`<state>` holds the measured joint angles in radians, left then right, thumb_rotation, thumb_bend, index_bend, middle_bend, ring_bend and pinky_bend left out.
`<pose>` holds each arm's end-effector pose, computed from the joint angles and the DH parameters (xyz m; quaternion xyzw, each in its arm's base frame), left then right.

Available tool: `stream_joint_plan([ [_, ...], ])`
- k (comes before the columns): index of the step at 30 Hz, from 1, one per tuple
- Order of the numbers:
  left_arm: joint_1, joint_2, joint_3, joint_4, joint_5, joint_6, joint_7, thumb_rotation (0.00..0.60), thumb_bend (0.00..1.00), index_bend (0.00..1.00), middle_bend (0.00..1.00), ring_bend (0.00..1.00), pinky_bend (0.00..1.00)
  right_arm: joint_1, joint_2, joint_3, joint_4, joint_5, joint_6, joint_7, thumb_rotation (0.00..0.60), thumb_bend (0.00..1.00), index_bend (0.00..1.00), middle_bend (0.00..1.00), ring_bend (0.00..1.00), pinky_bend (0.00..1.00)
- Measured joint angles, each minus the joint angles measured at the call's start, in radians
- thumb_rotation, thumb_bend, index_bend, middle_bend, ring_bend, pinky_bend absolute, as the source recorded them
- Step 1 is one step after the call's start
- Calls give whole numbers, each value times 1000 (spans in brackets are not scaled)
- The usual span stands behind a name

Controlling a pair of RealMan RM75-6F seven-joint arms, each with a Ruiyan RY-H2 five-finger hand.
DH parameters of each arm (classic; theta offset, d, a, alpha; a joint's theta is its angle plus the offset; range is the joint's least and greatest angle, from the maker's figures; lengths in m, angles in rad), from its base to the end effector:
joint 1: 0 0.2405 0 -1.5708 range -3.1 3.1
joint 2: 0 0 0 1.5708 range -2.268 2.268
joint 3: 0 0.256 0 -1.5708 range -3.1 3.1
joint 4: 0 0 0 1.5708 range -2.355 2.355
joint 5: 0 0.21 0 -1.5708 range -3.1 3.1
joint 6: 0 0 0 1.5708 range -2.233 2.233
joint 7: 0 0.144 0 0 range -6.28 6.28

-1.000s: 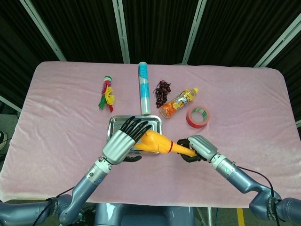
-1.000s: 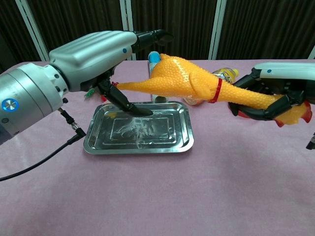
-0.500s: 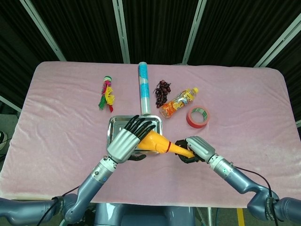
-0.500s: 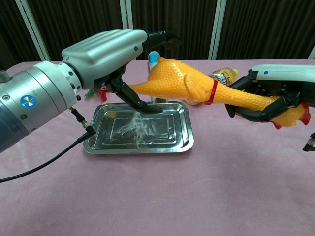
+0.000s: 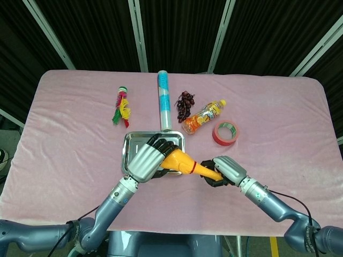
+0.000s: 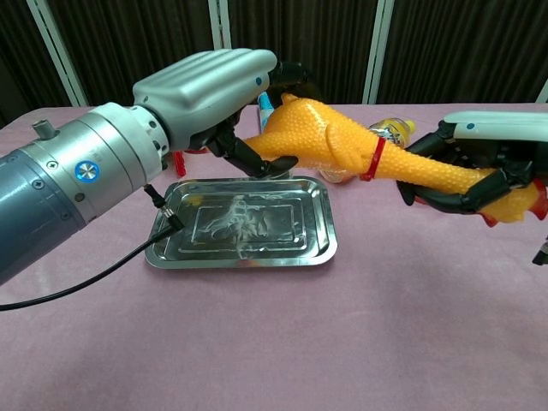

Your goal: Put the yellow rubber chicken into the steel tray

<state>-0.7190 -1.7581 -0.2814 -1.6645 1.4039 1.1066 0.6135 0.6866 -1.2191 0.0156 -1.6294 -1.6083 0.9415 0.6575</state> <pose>-0.0232 0.2840 -0.0315 -0.7397 -0.2435 -0.5167 0.3557 -0.1714 -0.2968 0.0470 0.6894 -0.5522 0.4364 0.1716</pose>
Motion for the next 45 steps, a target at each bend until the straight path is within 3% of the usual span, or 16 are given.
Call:
stream_joint_plan([
  [6, -15, -13, -1, 21, 8, 8, -16, 600, 610, 589, 666, 600, 434, -4, 5, -5, 2, -6, 11, 16, 600, 1000, 1000, 797, 733, 872],
  [11, -31, -22, -2, 49, 26, 12, -47, 600, 732, 693, 766, 680, 504, -5, 7, -8, 3, -12, 22, 26, 600, 1000, 1000, 799, 735, 873],
  [16, -45, -30, 1, 69, 45, 19, -75, 600, 772, 742, 820, 726, 540, -5, 8, -10, 4, -18, 30, 32, 600, 1000, 1000, 799, 736, 874],
  [17, -47, -32, 1, 71, 49, 21, -82, 600, 764, 725, 803, 709, 541, -5, 9, -11, 4, -19, 31, 33, 600, 1000, 1000, 799, 736, 874],
  [19, -50, -33, 4, 76, 57, 26, -97, 600, 658, 614, 695, 607, 516, -5, 11, -11, 5, -20, 34, 34, 600, 1000, 1000, 799, 736, 874],
  [24, -51, -14, 16, 63, 50, 16, -101, 600, 284, 275, 343, 311, 372, -7, 17, -13, 7, -19, 38, 37, 600, 1000, 1000, 799, 736, 874],
  [27, -48, -1, 20, 43, 40, 16, -86, 600, 176, 116, 194, 177, 288, -8, 19, -14, 9, -16, 40, 39, 600, 1000, 1000, 799, 736, 874],
  [29, -46, 6, 21, 30, 30, 17, -74, 600, 147, 61, 138, 126, 251, -9, 20, -14, 11, -14, 41, 39, 600, 1000, 1000, 799, 736, 874],
  [33, -45, 19, 17, 7, 10, 18, -61, 600, 129, 4, 91, 86, 210, -9, 23, -12, 13, -10, 43, 40, 600, 1000, 1000, 799, 736, 874],
  [45, -55, 25, 15, 1, -22, 15, -51, 600, 129, 15, 90, 77, 197, -10, 29, -12, 4, -11, 52, 41, 600, 1000, 1000, 799, 737, 876],
])
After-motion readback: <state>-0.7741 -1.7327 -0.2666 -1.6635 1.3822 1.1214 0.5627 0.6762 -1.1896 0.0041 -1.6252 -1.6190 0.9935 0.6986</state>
